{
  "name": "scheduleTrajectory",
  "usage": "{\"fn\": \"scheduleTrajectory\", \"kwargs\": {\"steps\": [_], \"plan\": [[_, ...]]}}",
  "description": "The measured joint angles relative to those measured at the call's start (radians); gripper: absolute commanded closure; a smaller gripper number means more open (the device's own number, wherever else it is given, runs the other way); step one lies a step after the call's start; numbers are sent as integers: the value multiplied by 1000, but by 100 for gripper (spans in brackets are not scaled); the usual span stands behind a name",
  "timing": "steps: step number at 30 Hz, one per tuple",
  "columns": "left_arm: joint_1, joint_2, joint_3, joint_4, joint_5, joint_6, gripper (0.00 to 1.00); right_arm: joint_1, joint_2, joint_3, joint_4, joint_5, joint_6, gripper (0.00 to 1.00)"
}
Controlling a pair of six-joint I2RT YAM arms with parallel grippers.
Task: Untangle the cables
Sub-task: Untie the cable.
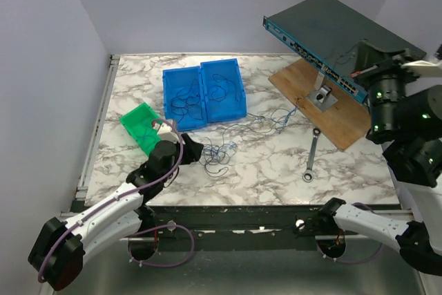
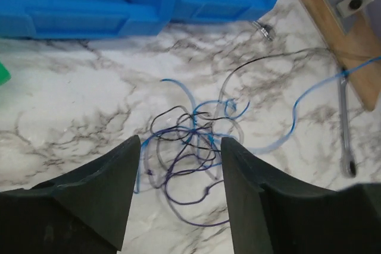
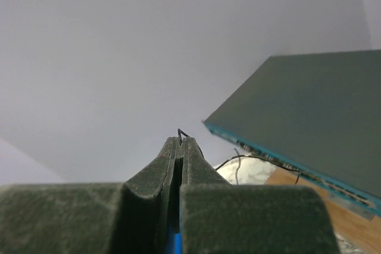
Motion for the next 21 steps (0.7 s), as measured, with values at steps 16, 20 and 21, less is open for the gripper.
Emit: {"fn": "scheduleTrajectory", "kwargs": {"steps": [16, 20, 21], "plan": [[-19, 177, 206, 148, 291, 311, 27, 0, 124, -45, -78, -309, 121, 99], [-19, 321, 270, 264, 341, 373, 29, 0, 127, -38, -78, -347, 135, 99], [-19, 357, 286, 295, 356, 387, 30, 0, 129, -34, -78, -356, 137, 99]]}}
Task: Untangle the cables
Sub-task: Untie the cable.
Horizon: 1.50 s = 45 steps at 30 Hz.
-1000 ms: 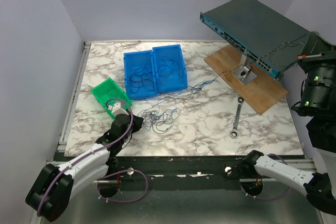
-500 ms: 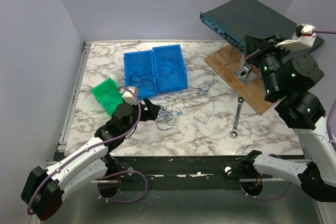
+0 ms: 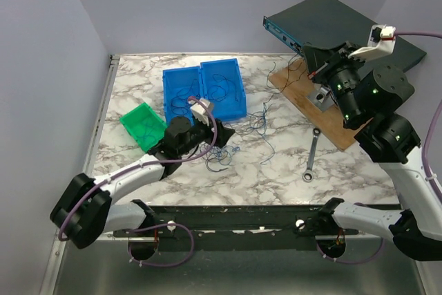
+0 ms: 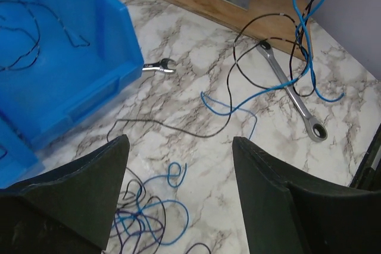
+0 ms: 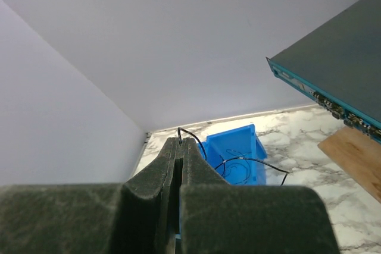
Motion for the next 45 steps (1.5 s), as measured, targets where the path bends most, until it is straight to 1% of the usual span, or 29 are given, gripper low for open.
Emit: {"fn": "scheduleTrajectory", "kwargs": {"steps": [3, 8, 12, 15, 17, 18, 19, 20, 21, 22, 25, 28, 32, 35, 37, 40, 42, 45], "plan": [[-4, 88, 39, 85, 46, 40, 32, 0, 3, 14, 0, -19, 7, 99], [-36, 169, 61, 193, 121, 107, 33, 0, 4, 36, 0, -35, 8, 99], [-70, 214, 77, 229, 164, 161, 34, 0, 4, 45, 1, -43, 8, 99], [-85, 246, 109, 230, 175, 185, 39, 0, 5, 45, 0, -47, 8, 99], [-92, 270, 140, 227, 175, 194, 44, 0, 5, 45, 0, -51, 8, 99], [-94, 282, 157, 222, 174, 196, 50, 0, 5, 45, 1, -53, 8, 99], [-96, 298, 179, 214, 174, 197, 58, 0, 5, 45, 0, -56, 9, 99], [-97, 308, 193, 212, 174, 200, 71, 0, 5, 45, 0, -59, 11, 99], [-98, 328, 219, 204, 173, 201, 88, 0, 5, 45, 0, -62, 14, 99], [-100, 346, 240, 198, 172, 203, 100, 0, 5, 45, 1, -63, 14, 99], [-103, 377, 271, 180, 171, 204, 100, 0, 5, 45, 0, -63, 15, 99], [-105, 371, 256, 175, 159, 193, 100, 0, 0, 45, -2, -35, 14, 99], [-83, 294, 160, 168, 115, 137, 100, 0, -32, 23, -14, 102, 3, 99], [18, 187, 59, 145, 95, 30, 100, 0, -83, -16, -18, 256, -32, 99], [148, 91, -23, 137, 93, -69, 100, 0, -127, -41, -14, 365, -74, 99], [283, -29, -98, 75, 75, -161, 100, 0, -207, -82, 21, 496, -146, 99], [323, -96, -107, 7, 66, -195, 100, 0, -263, -116, 45, 542, -181, 99], [349, -180, -104, -80, 57, -221, 100, 0, -321, -136, 54, 569, -196, 99]]}}
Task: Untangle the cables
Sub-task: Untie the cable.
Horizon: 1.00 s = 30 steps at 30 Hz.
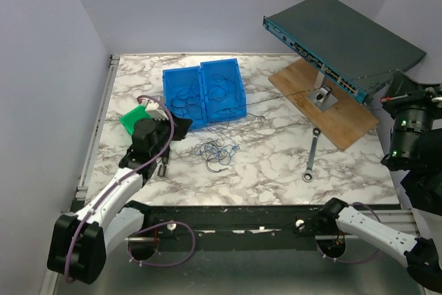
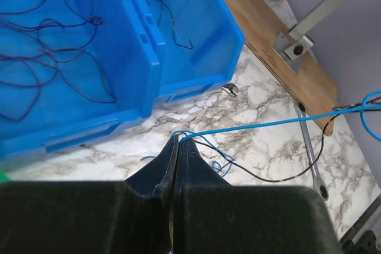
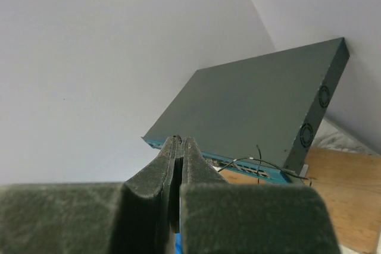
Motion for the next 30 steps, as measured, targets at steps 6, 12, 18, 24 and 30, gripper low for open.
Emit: {"fn": "scheduleTrajectory", "kwargs": {"steps": [6, 12, 18, 24, 30], "plan": [[75, -112, 14, -168, -79, -50, 100, 2, 23, -6, -45, 25, 11, 99], [133, -263, -75, -170, -104, -68, 100, 3, 30, -33, -138, -142, 36, 92], [27, -250, -82, -110, -16, 8, 100, 1, 51, -197, -212, -496, 117, 73], [-114, -221, -82, -24, 42, 101, 100, 2, 99, -456, -297, -722, 168, 23], [-179, -245, -106, 56, 95, 167, 100, 1, 98, -544, -215, -979, 132, 23]]}}
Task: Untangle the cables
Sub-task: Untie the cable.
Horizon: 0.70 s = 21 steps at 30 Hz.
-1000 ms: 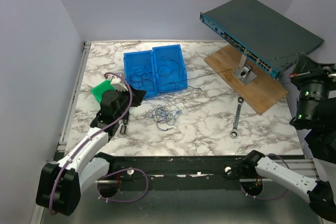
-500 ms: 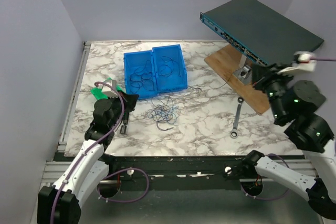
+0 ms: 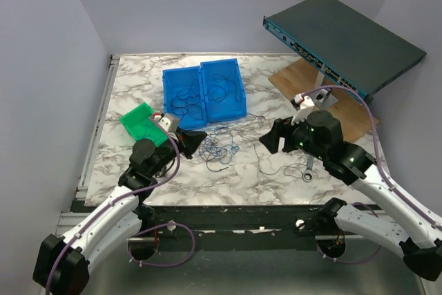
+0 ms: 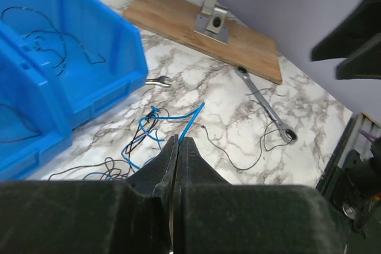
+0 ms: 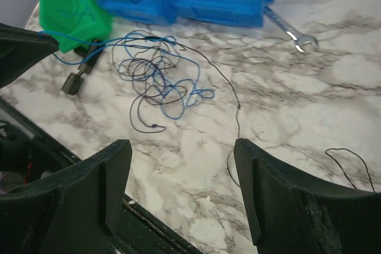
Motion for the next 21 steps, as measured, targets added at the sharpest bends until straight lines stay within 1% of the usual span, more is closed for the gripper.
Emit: {"fn": "scheduleTrajectory", "kwargs": {"steps": [3, 6, 8, 17, 19, 21], "plan": [[-22, -42, -26, 31, 33, 16, 100, 0, 54, -37, 108, -104, -5, 23], [-43, -97, -36, 47, 58, 19, 100, 0, 134, -82, 224, -184, -2, 18], [-47, -120, -36, 61, 71, 17, 100, 0, 164, -121, 293, -236, -2, 17], [-67, -136, 13, 58, 137, -8, 100, 0, 195, -220, 583, -372, -65, 19], [-69, -129, 28, 58, 150, -11, 100, 0, 201, -236, 634, -401, -81, 19], [-73, -121, 39, 59, 159, -14, 100, 0, 219, -241, 671, -418, -96, 22]]}}
